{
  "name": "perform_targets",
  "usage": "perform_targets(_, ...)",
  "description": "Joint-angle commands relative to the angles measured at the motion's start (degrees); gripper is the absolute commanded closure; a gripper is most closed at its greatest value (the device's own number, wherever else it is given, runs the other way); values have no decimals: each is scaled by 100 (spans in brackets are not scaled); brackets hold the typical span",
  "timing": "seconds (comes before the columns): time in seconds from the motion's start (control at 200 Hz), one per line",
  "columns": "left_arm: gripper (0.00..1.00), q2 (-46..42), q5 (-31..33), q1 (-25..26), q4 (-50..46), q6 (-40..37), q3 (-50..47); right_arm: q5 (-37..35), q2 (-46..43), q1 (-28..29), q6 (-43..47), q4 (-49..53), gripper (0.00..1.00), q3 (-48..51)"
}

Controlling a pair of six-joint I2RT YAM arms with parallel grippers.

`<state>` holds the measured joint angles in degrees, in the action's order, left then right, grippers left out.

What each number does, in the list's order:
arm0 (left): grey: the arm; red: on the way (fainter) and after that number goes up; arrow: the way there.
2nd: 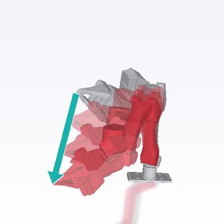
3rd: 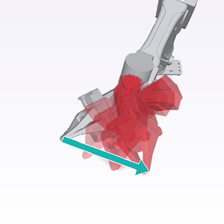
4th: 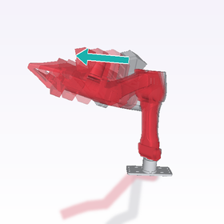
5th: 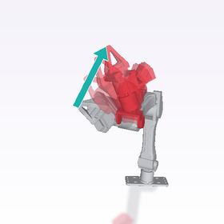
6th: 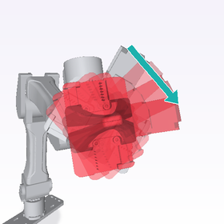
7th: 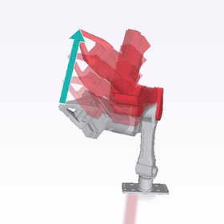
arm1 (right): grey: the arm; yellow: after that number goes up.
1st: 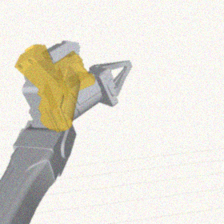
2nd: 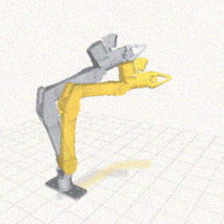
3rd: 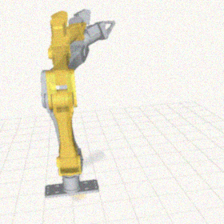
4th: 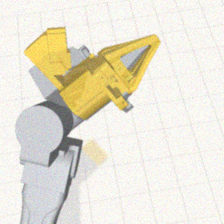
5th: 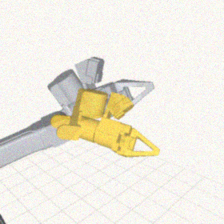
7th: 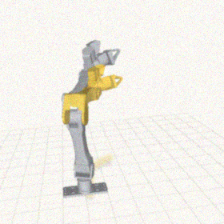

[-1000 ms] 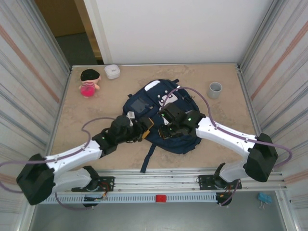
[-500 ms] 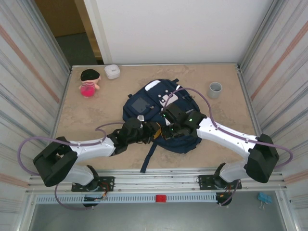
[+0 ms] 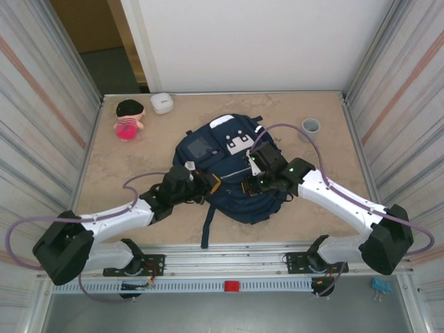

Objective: Pack books, pencil case, and school supplies into a backpack

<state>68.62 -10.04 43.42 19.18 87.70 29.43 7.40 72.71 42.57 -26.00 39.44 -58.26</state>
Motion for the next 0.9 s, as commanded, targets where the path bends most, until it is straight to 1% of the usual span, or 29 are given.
perform_targets(0.0, 100, -292, 565, -297, -910, -570, -31, 192, -221, -261, 287, 493, 100, 173)
perform_targets(0.065, 100, -437, 569, -308, -1046, -818, 11, 466, -224, -258, 348, 318, 100, 211)
perform_targets(0.095, 91, -517, 566, -308, -1119, -990, 49, 627, -239, -238, 375, 218, 100, 218)
perform_targets(0.125, 75, -610, 605, -289, -1232, -1198, 116, 753, -248, -215, 389, 129, 100, 232)
perform_targets(0.14, 69, -659, 639, -258, -1309, -1300, 162, 805, -253, -200, 393, 85, 100, 243)
perform_targets(0.19, 54, -841, 891, -99, -1687, -1744, 372, 940, -282, -165, 411, -47, 100, 261)
perform_targets(0.246, 42, -1025, 1300, 198, -2178, -2304, 662, 1028, -322, -143, 428, -149, 100, 276)
perform_targets(0.316, 33, -1127, 1666, 621, -2506, -3275, 988, 1089, -383, -137, 459, -232, 100, 306)
perform_targets(0.376, 31, -1133, 1692, 774, -2656, -4537, 1208, 1121, -425, -158, 473, -298, 100, 355)
perform_targets(0.436, 31, -1112, 1492, 774, -2801, -5868, 1457, 1215, -448, -213, 498, -367, 100, 429)
perform_targets(0.496, 32, -1065, 1183, 773, -2930, -7436, 1702, 1329, -457, -258, 491, -439, 100, 488)
perform_targets(0.546, 32, -975, 750, 779, -2922, -8495, 1801, 1370, -464, -277, 475, -492, 100, 533)
perform_targets(0.606, 33, -796, 274, 781, -2999, -9510, 1918, 1380, -488, -292, 456, -537, 100, 578)
perform_targets(0.671, 33, -481, -506, 788, -3143, -10669, 2043, 1414, -505, -311, 423, -612, 100, 629)
perform_targets(0.702, 33, -313, -711, 813, -3289, -11205, 2132, 1442, -511, -320, 412, -650, 100, 651)
perform_targets(0.732, 32, -146, -682, 873, -3378, -11582, 2217, 1473, -508, -334, 405, -674, 100, 656)
perform_targets(0.772, 31, 55, -615, 918, -3318, -11882, 2273, 1484, -505, -349, 403, -682, 100, 658)
perform_targets(0.897, 30, 602, -342, 883, -2865, -12437, 2328, 1525, -507, -372, 420, -690, 100, 675)
